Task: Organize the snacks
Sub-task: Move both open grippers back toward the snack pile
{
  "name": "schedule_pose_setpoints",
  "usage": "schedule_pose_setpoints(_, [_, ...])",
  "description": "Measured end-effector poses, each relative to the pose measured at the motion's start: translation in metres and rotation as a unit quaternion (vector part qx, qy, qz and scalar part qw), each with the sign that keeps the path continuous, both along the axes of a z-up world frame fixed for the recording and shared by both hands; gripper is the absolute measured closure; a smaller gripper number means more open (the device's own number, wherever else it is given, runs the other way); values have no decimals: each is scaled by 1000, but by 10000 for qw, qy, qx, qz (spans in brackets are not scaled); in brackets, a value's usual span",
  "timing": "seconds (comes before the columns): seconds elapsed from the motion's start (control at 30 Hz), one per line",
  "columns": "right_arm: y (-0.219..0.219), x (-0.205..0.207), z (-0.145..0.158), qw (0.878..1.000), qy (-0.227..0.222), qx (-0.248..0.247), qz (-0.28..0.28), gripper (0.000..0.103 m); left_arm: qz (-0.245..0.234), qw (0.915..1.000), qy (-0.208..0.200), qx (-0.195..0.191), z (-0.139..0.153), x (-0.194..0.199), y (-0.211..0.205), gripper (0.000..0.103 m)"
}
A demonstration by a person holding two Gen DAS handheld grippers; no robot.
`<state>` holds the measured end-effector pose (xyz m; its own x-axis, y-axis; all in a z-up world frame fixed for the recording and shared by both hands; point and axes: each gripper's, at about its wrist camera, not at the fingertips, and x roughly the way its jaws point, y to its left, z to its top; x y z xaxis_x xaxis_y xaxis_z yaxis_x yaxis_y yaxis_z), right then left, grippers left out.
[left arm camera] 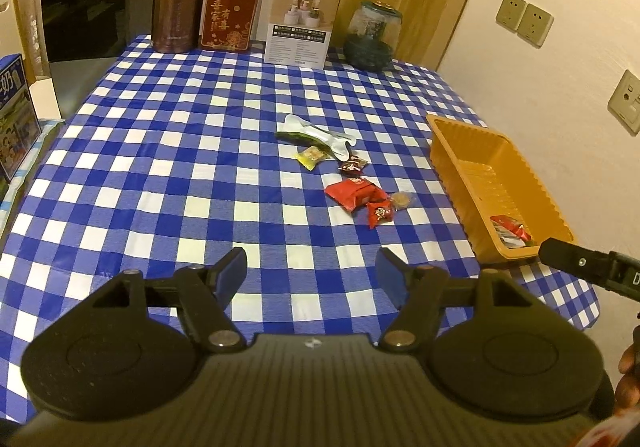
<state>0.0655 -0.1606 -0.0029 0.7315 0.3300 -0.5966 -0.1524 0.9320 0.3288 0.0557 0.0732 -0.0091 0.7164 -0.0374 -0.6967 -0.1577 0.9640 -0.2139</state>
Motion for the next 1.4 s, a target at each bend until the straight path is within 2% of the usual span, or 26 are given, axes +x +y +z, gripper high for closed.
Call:
schedule_pose_setpoints(0.93, [34, 26, -24, 9996, 181, -4, 211, 18, -273, 9995, 177, 50, -17, 32, 11, 35])
schedule_pose_setpoints(1.4, [63, 54, -45, 9994, 125, -128, 297, 18, -914, 9952, 145, 333, -28, 75, 17, 35])
